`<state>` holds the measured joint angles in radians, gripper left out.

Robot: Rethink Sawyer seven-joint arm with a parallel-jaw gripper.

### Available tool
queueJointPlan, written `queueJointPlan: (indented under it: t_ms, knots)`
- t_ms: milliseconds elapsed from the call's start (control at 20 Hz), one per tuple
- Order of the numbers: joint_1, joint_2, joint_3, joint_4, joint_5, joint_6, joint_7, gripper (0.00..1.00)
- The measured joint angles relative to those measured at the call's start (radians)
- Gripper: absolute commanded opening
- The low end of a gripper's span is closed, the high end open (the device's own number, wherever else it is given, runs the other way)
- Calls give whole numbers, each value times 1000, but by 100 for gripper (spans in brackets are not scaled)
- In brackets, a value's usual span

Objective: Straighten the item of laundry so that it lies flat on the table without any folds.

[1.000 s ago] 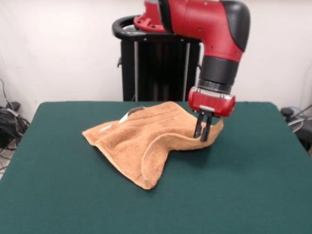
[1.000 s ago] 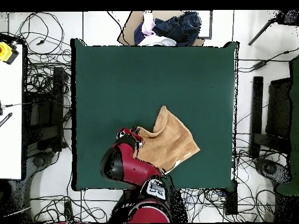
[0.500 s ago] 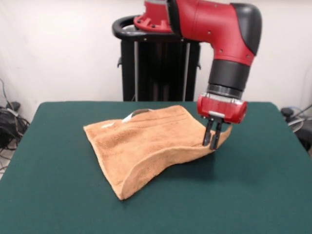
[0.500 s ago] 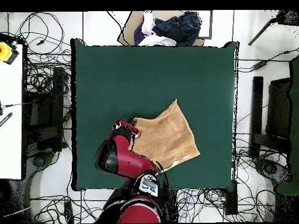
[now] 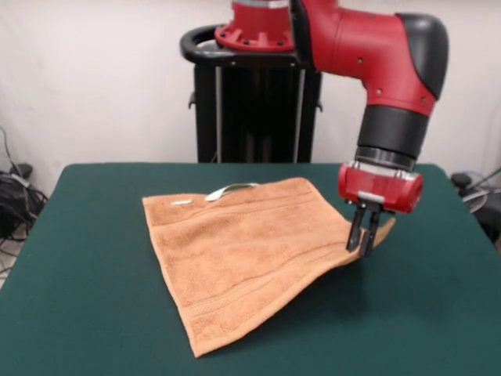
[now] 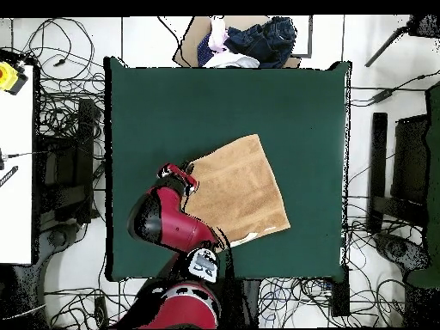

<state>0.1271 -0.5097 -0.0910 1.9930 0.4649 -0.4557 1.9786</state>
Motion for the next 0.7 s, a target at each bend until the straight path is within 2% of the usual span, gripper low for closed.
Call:
queueJointPlan:
  t_ms: [500,550,700]
  knots:
    - [9,36,0,-38,22,0,0,0]
    - [9,38,0,-40,22,0,0,100]
    - [8,44,0,-44,22,0,0,100]
